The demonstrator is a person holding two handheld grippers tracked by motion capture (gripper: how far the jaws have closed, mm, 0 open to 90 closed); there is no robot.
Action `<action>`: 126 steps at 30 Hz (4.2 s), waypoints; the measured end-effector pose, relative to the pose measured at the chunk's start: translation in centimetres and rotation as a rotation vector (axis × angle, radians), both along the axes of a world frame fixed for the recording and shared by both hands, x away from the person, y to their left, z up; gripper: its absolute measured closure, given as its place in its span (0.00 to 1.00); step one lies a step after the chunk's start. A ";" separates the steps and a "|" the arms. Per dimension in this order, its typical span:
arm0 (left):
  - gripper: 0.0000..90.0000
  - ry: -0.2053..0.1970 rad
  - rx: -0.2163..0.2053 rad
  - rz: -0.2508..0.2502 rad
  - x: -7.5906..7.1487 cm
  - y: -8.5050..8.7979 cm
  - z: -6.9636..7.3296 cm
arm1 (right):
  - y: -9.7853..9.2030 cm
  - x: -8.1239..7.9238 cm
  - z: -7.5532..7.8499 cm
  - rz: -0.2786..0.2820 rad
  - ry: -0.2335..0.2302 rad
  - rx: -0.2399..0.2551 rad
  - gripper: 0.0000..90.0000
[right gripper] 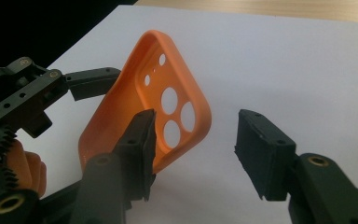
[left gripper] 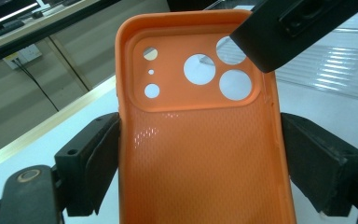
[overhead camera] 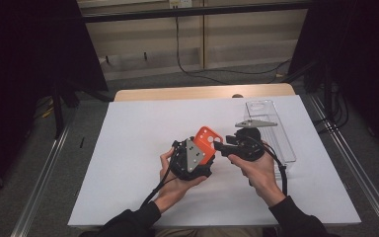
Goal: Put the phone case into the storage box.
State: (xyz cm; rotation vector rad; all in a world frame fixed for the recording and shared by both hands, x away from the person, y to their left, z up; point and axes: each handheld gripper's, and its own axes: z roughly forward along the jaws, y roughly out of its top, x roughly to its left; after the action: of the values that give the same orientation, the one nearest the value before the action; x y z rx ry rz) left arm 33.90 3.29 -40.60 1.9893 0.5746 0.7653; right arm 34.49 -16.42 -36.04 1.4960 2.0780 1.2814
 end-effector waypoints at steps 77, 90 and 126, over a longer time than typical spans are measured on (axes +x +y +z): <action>0.07 0.073 -0.084 -0.045 0.8 0.4 -0.3 | -0.1 0.1 -0.1 -0.078 0.056 0.181 0.92; 0.04 0.125 -0.150 -0.069 0.9 1.5 0.6 | -0.9 0.3 0.0 -0.090 0.033 0.167 0.92; 0.03 0.127 -0.224 0.057 1.0 8.1 0.3 | -3.2 0.0 0.8 -0.114 -0.072 0.111 0.92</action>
State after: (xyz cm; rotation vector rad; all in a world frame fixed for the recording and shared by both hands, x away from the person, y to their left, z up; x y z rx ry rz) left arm 34.94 11.34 -40.27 1.8293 0.7609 0.5835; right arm 34.48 -19.59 -35.23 1.5654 1.8768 1.4050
